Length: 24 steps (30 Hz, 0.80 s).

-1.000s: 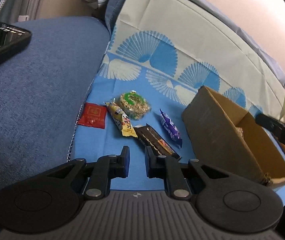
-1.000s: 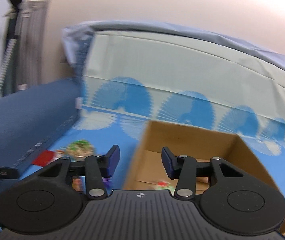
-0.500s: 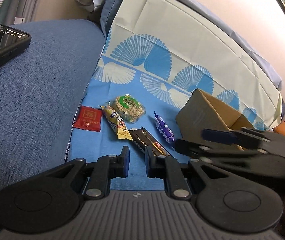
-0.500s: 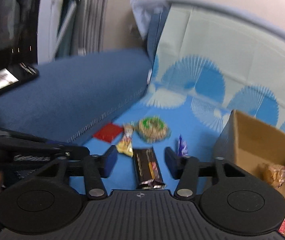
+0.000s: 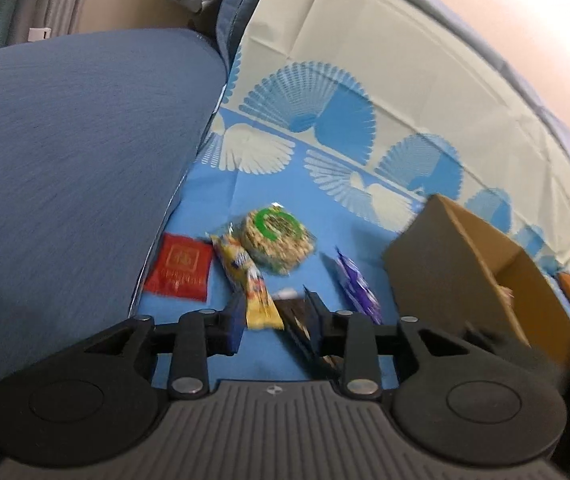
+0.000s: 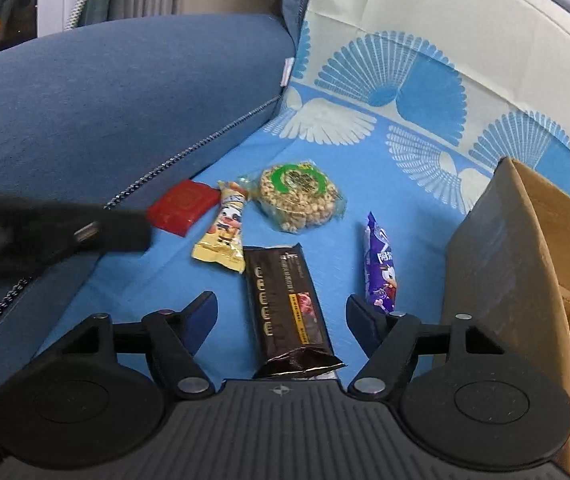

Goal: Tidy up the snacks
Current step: 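Move both tools toward the chocolate bars and yellow snack, then grasp the dark chocolate bar with the right tool while the left tool approaches the yellow snack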

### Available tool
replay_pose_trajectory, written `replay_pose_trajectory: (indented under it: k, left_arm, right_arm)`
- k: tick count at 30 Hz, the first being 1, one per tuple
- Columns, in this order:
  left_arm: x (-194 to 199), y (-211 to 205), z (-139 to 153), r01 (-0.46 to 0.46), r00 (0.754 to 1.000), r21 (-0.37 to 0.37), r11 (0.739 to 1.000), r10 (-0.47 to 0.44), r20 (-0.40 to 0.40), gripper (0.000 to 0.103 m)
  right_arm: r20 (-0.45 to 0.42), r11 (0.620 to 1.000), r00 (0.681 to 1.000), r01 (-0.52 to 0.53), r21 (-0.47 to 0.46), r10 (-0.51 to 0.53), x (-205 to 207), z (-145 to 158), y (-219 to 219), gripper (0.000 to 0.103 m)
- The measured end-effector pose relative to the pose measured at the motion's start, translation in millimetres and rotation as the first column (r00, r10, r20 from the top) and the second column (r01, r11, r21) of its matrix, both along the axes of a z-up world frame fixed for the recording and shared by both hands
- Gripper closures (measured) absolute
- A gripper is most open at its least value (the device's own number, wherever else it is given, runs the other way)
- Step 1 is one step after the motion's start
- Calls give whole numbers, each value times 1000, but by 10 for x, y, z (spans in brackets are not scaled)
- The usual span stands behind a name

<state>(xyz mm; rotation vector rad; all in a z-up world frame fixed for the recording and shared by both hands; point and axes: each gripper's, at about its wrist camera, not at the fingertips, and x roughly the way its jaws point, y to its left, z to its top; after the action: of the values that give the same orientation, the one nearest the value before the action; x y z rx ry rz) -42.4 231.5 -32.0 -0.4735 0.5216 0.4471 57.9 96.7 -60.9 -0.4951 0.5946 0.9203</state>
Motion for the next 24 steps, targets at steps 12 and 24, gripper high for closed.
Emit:
replay_pose_trajectory:
  k: [12,24]
  left_arm:
    - [811,318,-402,6,973,12,1000,-4,-232,64]
    - [-182,-196,-295,96,975,30,995,-88,-205,87]
  right_arm:
    - [-126,999,991,30,-19,-32,235,-173,25,36]
    - [-141,999,989,47,7,-45,176,-143,-115,62]
